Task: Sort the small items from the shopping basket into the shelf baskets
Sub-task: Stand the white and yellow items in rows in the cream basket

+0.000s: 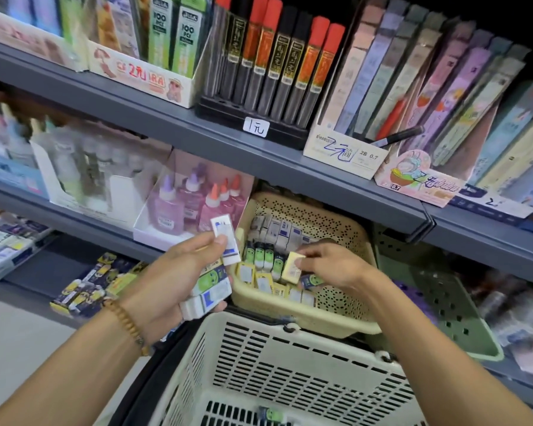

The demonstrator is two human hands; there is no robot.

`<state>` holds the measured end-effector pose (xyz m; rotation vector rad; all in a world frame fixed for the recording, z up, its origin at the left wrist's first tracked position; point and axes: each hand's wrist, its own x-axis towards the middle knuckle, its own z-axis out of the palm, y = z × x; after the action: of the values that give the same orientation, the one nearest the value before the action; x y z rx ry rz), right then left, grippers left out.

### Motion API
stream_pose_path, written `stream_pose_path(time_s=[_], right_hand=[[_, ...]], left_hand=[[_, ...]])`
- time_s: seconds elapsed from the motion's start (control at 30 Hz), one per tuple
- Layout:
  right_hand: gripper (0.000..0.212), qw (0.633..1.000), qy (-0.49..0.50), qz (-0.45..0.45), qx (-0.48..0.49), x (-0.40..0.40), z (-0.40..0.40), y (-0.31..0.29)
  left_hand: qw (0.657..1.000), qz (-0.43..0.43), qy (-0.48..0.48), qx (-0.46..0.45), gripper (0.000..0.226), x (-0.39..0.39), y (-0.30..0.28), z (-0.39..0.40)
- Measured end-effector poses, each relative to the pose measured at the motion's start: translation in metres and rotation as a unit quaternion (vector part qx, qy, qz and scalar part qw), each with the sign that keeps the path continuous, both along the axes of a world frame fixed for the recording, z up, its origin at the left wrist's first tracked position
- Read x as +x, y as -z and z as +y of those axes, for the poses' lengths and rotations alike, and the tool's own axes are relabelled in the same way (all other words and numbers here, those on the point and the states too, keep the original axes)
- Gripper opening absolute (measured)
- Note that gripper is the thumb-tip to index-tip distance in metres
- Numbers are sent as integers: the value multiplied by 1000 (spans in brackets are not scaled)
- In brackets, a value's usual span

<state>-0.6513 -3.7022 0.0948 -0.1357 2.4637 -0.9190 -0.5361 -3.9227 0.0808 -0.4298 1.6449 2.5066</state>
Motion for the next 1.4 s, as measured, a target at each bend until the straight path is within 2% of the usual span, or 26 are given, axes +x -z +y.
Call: stream_pose_path(time_s=[0.17,0.23,0.33,0.37,0.47,0.57,0.7,0.77,0.9,0.93,0.97,1.07,1.13,1.17,1.27,1.4], right_hand=[[13,998,-51,-38,2,6,-4,1],[8,997,-52,-52,-13,6,-7,3],[3,997,-40,-59,-27,8,-9,2],[9,998,-32,-49,-38,8,-7,3],[27,987,82,-24,-135,8,0,3],[22,941,209,-82,-252,9,11,3],[27,922,228,-100,-298,12,23,7],[28,923,217,-86,-307,12,27,7],[24,934,213,-45,-283,11,30,7],[24,938,213,-32,-270,11,30,7],[23,945,211,-13,-249,11,29,8],[14,965,206,58,-153,9,29,13],[12,964,228,98,-93,6,28,15],[13,961,241,109,-76,5,28,16],[17,962,243,96,-83,0,24,18],[14,978,202,29,-49,-6,15,24]], left_hand=[[1000,-4,-22,6,12,-1,-1,3],[1000,-2,-28,4,9,-1,-1,4],[999,-6,-36,5,19,-1,-2,5],[999,-5,-36,5,18,0,-3,5],[999,2,-41,6,7,-1,-4,4],[999,1,-42,11,6,-2,-6,4],[999,2,-38,11,16,-3,-9,6],[1000,6,-29,8,9,-3,-9,7],[1000,10,-22,3,7,-4,-11,10],[1000,13,-15,6,13,-5,-9,10],[1000,10,-18,5,19,-4,-10,11],[1000,28,1,-5,12,-6,-10,12],[999,34,3,-8,23,-6,-11,13],[999,33,-1,-11,21,-6,-10,14],[1000,26,-11,4,8,-7,-7,13],[1000,25,-7,-3,7,-7,-7,13]])
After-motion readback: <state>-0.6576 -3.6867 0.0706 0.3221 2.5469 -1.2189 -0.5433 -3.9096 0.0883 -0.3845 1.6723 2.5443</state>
